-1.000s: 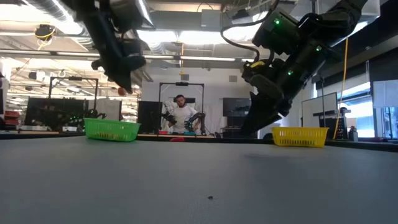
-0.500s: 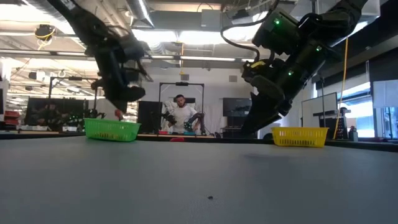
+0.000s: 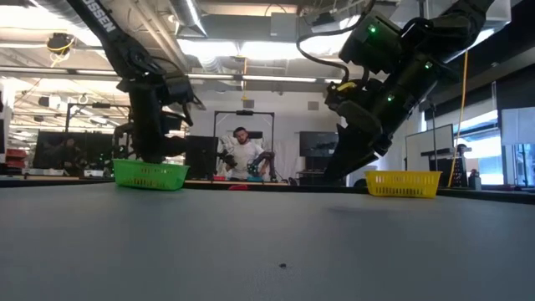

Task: Sort produce into baskets
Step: Put the red mushroom into the green bin, then put the red chili pepper into blue bin

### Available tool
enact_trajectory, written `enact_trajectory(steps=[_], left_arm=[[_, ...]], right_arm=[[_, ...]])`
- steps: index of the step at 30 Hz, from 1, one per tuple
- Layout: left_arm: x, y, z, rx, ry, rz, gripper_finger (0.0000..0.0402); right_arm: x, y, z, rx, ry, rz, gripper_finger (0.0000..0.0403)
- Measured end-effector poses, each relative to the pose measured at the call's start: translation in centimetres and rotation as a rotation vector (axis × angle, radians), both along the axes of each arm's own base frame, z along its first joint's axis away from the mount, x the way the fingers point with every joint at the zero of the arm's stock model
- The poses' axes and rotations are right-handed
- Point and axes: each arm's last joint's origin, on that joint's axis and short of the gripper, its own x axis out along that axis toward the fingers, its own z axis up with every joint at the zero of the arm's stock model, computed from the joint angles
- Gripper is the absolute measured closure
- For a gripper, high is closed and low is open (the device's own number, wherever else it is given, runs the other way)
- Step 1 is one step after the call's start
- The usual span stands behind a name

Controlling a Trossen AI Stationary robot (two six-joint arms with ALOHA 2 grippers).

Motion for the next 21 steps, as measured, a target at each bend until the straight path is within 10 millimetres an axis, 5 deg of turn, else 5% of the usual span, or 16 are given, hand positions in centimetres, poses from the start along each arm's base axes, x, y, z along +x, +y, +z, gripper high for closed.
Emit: enact_trajectory(steps=[7,16,21], left_arm=[[-0.1,0.0,-0.1,-0.022,-0.018,0.002,0.0361],[-0.8,0.7,0.1,-0.027,0.006,0.003,0.0261],[0.1,0.5,2.7,0.014,-0.033,-0.057,0.0245]], right_arm=[[0.0,0.0,0.0,0.001,-0.001,0.0,0.0221],[0.0,0.0,0.0,0.005,0.001,-0.003,0.0221],[0.0,0.0,0.0,0.008,0.001,0.0,0.0221]])
